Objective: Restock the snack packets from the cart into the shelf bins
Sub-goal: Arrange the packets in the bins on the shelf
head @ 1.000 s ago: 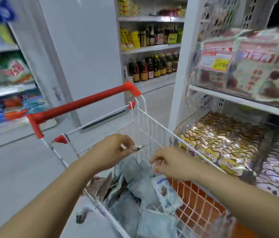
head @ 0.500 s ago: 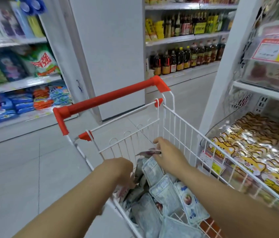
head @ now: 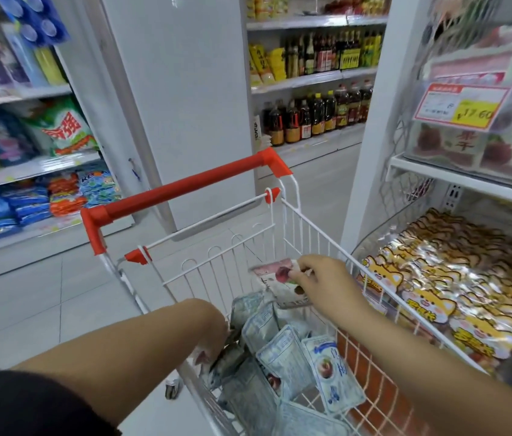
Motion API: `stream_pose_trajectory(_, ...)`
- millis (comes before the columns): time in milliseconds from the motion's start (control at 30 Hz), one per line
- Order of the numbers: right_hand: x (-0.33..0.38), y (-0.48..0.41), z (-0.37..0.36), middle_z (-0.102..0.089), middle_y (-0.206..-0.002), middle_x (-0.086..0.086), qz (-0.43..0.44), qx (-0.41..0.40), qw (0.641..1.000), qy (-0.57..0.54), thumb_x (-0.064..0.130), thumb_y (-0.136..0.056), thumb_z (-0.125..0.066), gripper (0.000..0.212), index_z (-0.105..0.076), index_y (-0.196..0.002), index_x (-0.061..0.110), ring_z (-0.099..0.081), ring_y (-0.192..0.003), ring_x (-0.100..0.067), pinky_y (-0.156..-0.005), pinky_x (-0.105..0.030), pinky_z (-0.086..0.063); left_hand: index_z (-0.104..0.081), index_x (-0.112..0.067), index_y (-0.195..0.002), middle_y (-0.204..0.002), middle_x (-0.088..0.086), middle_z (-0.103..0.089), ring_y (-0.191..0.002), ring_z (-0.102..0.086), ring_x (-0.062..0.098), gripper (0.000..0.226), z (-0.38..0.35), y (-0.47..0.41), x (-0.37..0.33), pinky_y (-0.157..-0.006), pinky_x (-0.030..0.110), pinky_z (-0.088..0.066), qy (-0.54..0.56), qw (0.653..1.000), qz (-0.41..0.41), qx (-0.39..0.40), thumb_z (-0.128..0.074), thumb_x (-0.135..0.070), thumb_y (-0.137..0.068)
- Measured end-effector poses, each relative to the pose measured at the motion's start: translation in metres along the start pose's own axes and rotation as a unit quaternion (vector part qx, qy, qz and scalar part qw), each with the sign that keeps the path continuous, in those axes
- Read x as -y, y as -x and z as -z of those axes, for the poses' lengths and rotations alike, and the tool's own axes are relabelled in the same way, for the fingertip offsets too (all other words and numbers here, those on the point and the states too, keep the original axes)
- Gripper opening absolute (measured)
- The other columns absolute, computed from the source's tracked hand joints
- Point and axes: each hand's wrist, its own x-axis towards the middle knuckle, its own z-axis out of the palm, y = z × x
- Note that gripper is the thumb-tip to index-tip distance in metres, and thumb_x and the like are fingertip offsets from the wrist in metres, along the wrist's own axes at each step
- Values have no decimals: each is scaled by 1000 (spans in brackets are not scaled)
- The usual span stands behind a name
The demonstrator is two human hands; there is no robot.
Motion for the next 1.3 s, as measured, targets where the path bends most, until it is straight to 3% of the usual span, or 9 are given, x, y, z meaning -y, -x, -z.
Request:
stream_pose_trajectory(100,2,13,9,-58,-53,15,-16,-12,999,-27,29,-97,-63,31,-55,-67,25,-53,-47,-5,-52,-29,-39,-77,-5,-108,-70,0,-66,-60,-54,12,22,-3,-2,4,-67,27,-49,-8,999,7,-32,-66,-13,-90)
stream_pose_trajectory(267,7,27,19,-51,-52,6,-25,-11,997,-71,28,-96,-64,35,-51,-67,15,-48,-48,-10,-53,-29,-36,-69,6,-112,-85,12,-67,-94,-64,31,23,-8,-2,10,-87,39,-54,27,994,25,-101,-60,-2,-92)
stream_pose_trajectory(433,22,45,38,-45,-49,8,-20,-22,996,-83,24,-96,-64,44,-43,-58,24,-45,-50,-4,-57,-30,-38,-67,-7,-117,-72,-2,-43,-87,-51,22,23,4,6,16,-85,32,-48,63,989,32,-127,-55,-17,-100)
stream_pose_trajectory(567,28,61,58,-61,-65,-10,-38,-15,991,-128,23,-97,-62,30,-59,-72,6,-55,-52,2,-51,-20,-37,-67,-7,-97,-71,-2,-41,-81,-49,22,17,3,17,21,-75,31,-43,59,981,46,-180,-51,-13,-100)
stream_pose_trajectory(700,29,74,77,-64,-69,-8,-69,-26,979,-192,22,-97,-62,23,-65,-83,5,-55,-55,-7,-53,-22,-38,-69,-8,-113,-92,3,-65,-87,-62,20,20,5,53,36,-75,32,-53,143,949,43,-279,-57,-14,-97)
stream_pose_trajectory(900,35,96,90,-66,-100,-34,-181,-28,887,-423,25,-101,-56,18,-66,-91,15,-64,-82,-42,-83,-65,-51,-67,-23,-83,-79,-7,-71,-73,-68,12,14,7,114,35,-72,36,-58,368,814,-13,-449,-62,-27,-96)
stream_pose_trajectory(1000,38,110,87,-71,-102,-29,-233,-14,789,-568,12,-104,-48,18,-59,-110,-1,-71,-82,-34,-71,-52,-58,-73,-25,-90,-77,-8,-73,-71,-68,11,11,7,133,-1,-70,37,-57,451,719,-53,-526,-64,-21,-95)
stream_pose_trajectory(1133,46,125,88,-74,-77,-17,-257,-72,716,-646,9,-103,-49,11,-59,-103,3,-73,-64,-26,-52,-39,-59,-77,-24,-95,-83,-9,-76,-76,-69,9,15,13,143,-59,-70,28,-52,559,629,-131,-525,-64,-16,-96)
stream_pose_trajectory(1300,37,134,97,-72,-112,-18,-277,-148,681,-661,17,-104,-49,26,-60,-125,7,-69,-103,-33,-88,-53,-56,-77,-25,-97,-89,-6,-78,-85,-72,15,21,16,144,-101,-77,31,-55,665,564,-189,-450,-57,-18,-101)
